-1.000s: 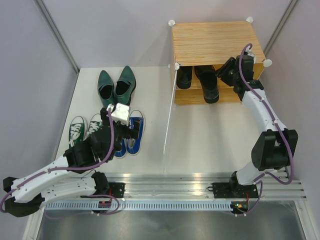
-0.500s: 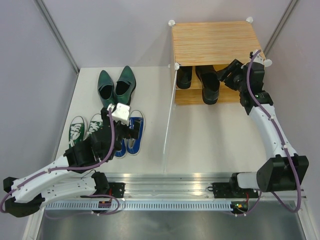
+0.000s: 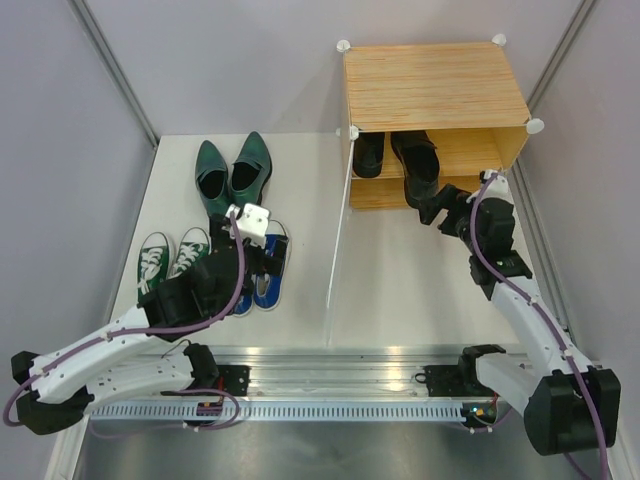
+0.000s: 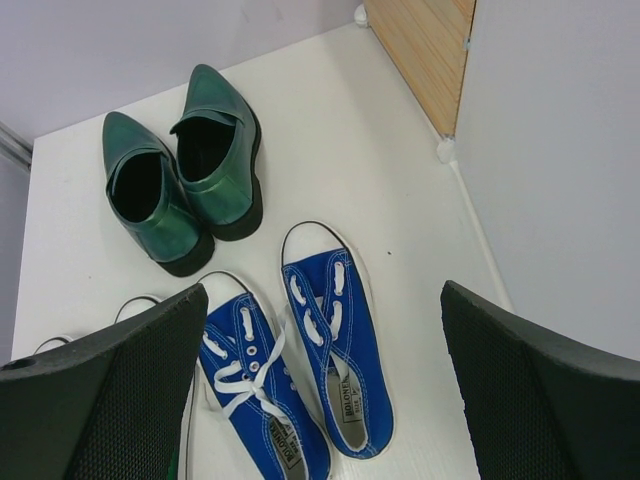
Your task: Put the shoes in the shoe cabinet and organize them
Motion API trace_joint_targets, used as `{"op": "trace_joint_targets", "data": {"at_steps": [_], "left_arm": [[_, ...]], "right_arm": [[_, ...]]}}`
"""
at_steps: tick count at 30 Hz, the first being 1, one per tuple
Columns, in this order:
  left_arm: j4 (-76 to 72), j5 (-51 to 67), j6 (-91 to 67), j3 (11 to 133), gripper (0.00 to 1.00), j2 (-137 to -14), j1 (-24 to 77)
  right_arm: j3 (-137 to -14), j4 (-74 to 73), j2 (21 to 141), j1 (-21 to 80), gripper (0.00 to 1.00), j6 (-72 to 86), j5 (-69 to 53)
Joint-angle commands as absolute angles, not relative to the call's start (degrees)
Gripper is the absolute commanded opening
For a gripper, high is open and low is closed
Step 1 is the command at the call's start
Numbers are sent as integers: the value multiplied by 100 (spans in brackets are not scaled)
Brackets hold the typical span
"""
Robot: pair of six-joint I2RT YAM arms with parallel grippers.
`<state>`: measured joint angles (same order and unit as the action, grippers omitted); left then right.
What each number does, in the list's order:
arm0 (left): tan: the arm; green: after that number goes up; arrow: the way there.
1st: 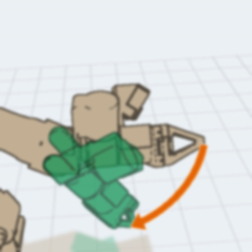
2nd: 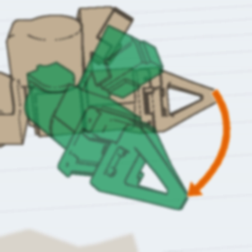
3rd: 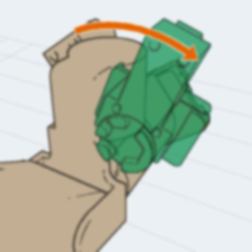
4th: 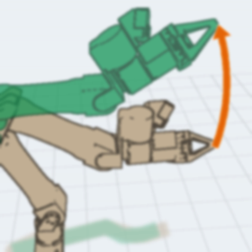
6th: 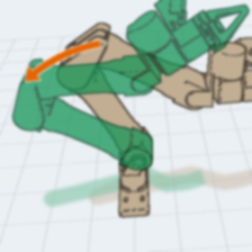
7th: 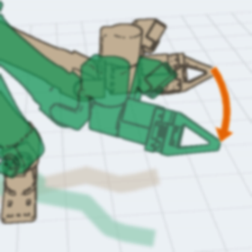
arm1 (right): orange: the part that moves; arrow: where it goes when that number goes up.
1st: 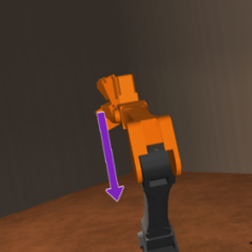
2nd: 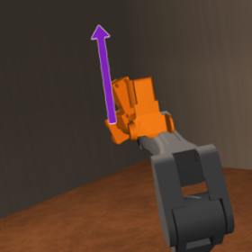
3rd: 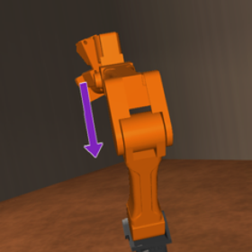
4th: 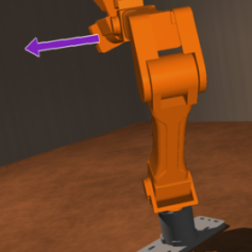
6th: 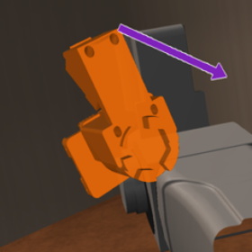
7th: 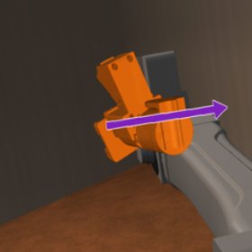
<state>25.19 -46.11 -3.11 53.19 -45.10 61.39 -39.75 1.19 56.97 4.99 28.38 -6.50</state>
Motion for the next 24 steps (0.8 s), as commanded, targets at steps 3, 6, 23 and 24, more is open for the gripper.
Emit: {"op": "trace_joint_targets", "data": {"at_steps": [3, 6, 23, 24], "left_arm": [[2417, -4500, -158, 5317, 100, -4562, 6029], [2417, -4509, -158, 5309, 100, -4579, 6003], [2417, -4509, -88, 5300, 100, -4649, 5933], [2408, -4509, -88, 5291, 100, -4649, 5933]], "right_arm": [[-3683, 1194, 5985, 756, 98, 2619, -299], [-3525, 1641, 6222, 896, 98, 2505, -36], [-4087, 2839, 7892, 1072, 92, 2092, 308], [-4139, 2821, 7997, 1081, 91, 2100, 282]]}}
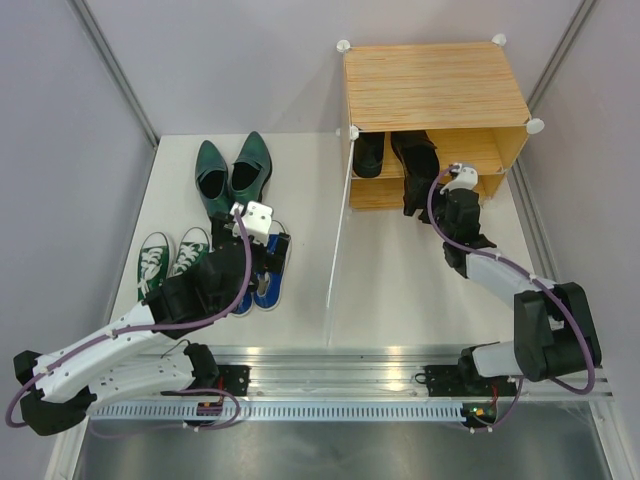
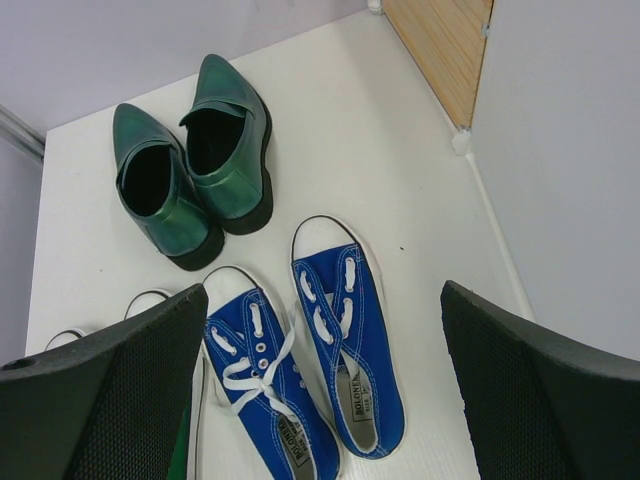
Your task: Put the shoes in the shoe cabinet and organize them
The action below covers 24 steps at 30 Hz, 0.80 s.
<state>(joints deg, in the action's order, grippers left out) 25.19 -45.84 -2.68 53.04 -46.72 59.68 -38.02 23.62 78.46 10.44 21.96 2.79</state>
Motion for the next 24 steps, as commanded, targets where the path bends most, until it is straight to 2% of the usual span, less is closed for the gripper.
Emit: {"op": "trace_joint_targets", "data": {"at_steps": [1, 5, 7, 8, 20, 24], "left_arm": [[2408, -4509, -88, 5291, 100, -4658, 5941], [2417, -4518, -70, 5300, 100, -4658, 5933], [2408, -4518, -70, 5291, 100, -4641, 5933], [2417, -4509, -70, 5291, 100, -4641, 5933], [2426, -4395, -88, 5309, 100, -4623, 5924], [2426, -4377, -97, 5309, 100, -4597, 5924]], "right_arm": [[-4235, 2804, 8033, 1090, 89, 2101, 238], [-4429, 2629, 8095, 1099, 68, 2127, 132], [-4482, 2549, 8033, 1090, 62, 2118, 132], [-4500, 2453, 7998, 1090, 56, 2109, 167], [-4842, 1460, 7181, 1099, 33, 2083, 422], [-5316, 1196, 7277, 1099, 30, 2188, 282]]}}
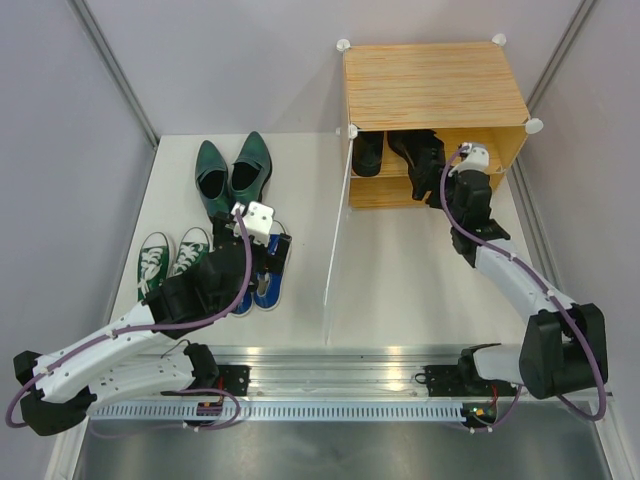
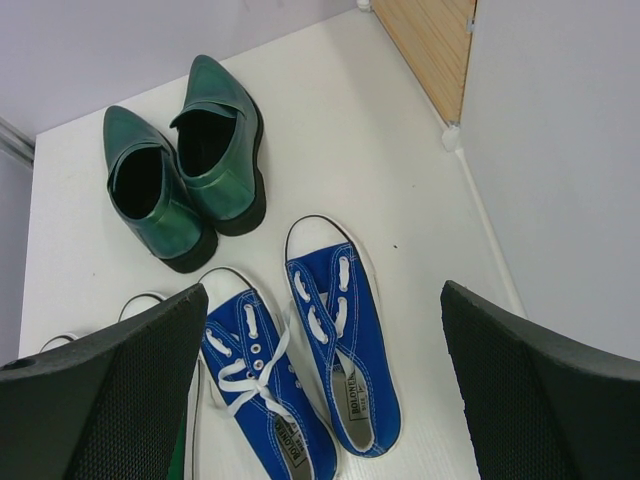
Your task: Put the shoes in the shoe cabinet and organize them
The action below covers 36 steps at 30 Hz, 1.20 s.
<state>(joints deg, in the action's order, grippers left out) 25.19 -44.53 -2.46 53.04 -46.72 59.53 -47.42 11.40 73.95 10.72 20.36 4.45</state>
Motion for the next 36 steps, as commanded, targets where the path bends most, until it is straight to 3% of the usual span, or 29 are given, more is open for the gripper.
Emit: {"op": "trace_joint_targets", "data": {"at_steps": [1, 18, 36], "left_arm": [[2426, -4377, -97, 5309, 100, -4588, 5924], [2443, -4333, -97, 5309, 100, -4605, 5924], [2452, -4272, -132, 5317, 100, -4667, 5924]], "right_arm": [[-5387, 1169, 7312, 1099, 28, 2188, 238], [-5625, 1722, 8156, 1107, 25, 2276, 826], [-5976, 2101, 8850, 1186, 25, 2065, 607]]}}
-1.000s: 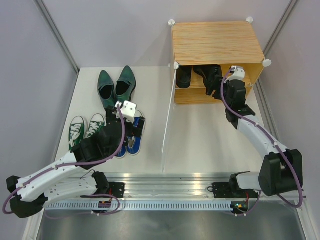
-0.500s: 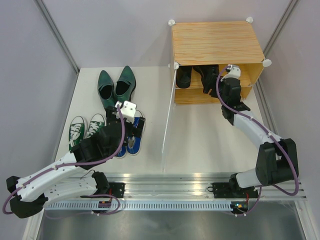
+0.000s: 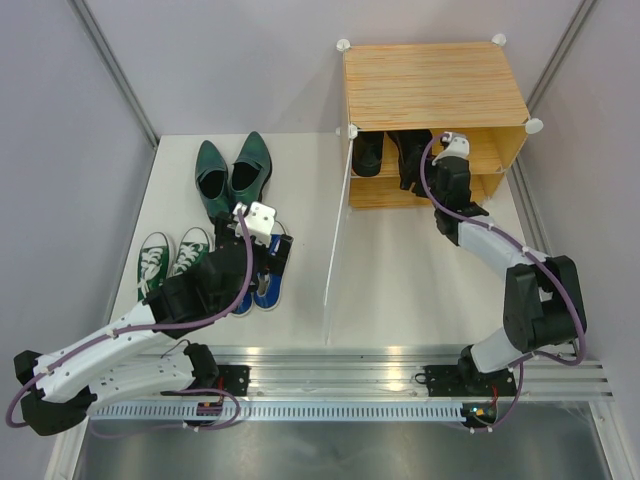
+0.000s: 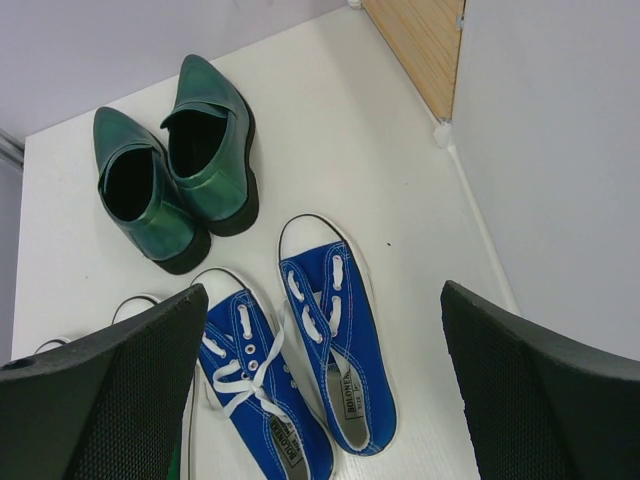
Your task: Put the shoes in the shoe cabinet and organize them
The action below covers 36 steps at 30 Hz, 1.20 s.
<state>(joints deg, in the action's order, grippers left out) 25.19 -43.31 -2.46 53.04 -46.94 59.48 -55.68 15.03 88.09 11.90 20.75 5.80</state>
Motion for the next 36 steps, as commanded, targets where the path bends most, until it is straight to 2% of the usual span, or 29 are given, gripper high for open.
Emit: {"op": "trace_joint_targets", "data": {"at_steps": [1, 6, 8, 9, 12, 15, 18, 21, 26, 32, 36], "left_arm": [[2452, -4263, -141, 5317, 100, -4667, 5924], [2452, -4228, -167, 5317, 100, -4632, 5924], [2452, -4219, -167, 5317, 100, -4632, 5924], [2443, -4210, -167, 5317, 100, -4632, 5924], [2452, -4201, -167, 5317, 100, -4641, 5924], [2452, -4184, -167, 5326, 100, -4649, 5924], [2452, -4166, -167, 5326, 100, -4658, 5924], [2452, -4148, -176, 5335, 100, -4667, 5924], [2452, -4148, -176, 5335, 100, -4667, 5924], [2452, -4148, -176, 5344, 100, -4676, 5924], [2452, -4148, -176, 5326, 100, -4658, 5933]], "right_arm": [[-6003, 2092, 8868, 1195, 25, 2057, 580], [-6187, 2065, 9035, 1248, 26, 2083, 545], [-6222, 2048, 9088, 1274, 30, 2066, 545], [-6257, 2022, 9097, 1283, 42, 2065, 536], [-6293, 1916, 9062, 1301, 68, 2039, 562], [-6249, 1793, 8965, 1310, 81, 1995, 746], [-6223, 1653, 8868, 1309, 89, 1934, 879], [-6214, 1591, 8816, 1310, 93, 1899, 923], [-6214, 1556, 8807, 1301, 94, 1855, 940], [-6363, 1609, 8973, 1310, 88, 1670, 914], [-6504, 1556, 9123, 1309, 79, 1635, 826]]}}
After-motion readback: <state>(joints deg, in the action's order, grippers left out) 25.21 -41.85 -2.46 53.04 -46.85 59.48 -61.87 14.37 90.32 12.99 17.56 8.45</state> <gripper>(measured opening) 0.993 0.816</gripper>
